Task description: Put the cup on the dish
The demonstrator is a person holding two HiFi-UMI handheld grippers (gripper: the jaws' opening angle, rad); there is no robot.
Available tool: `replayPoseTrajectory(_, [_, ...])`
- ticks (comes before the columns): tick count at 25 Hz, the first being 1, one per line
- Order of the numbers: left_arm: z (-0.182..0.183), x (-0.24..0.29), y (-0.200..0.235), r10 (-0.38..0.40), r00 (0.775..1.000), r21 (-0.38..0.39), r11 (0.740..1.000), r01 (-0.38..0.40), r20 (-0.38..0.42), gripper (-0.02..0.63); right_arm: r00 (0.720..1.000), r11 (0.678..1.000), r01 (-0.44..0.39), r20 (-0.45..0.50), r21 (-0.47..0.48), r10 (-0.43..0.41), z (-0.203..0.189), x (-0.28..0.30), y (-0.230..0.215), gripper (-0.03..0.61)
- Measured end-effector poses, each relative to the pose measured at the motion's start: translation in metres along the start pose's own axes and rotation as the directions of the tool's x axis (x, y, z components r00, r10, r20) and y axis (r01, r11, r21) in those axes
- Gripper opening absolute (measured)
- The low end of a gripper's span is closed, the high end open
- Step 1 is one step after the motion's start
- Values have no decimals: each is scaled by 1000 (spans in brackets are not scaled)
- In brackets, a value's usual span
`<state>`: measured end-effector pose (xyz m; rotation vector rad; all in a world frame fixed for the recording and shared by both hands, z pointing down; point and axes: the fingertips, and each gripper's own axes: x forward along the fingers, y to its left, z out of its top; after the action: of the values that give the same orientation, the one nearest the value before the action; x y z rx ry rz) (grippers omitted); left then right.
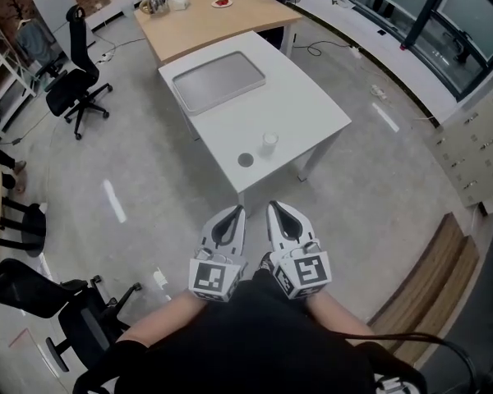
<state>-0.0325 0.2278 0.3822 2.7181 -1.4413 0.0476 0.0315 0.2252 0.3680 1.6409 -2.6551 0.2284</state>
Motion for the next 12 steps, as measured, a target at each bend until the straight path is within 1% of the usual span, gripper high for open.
replayPoseTrajectory(3, [-3,29,0,-4,1000,2,1000,4,-13,6,1000,1000,-24,-18,-1,24,0,16,-19,14])
replayPoseTrajectory(6, [4,58,-9,-4,1000,9,1000,4,-4,6,999,1000,-29,-20,3,29,4,24,-47,14])
replayPoseTrajectory(12, [9,104,-19,25,1000,14,1000,-25,-16,7,997,998,-65,-28,-7,65,8,38,-91,14])
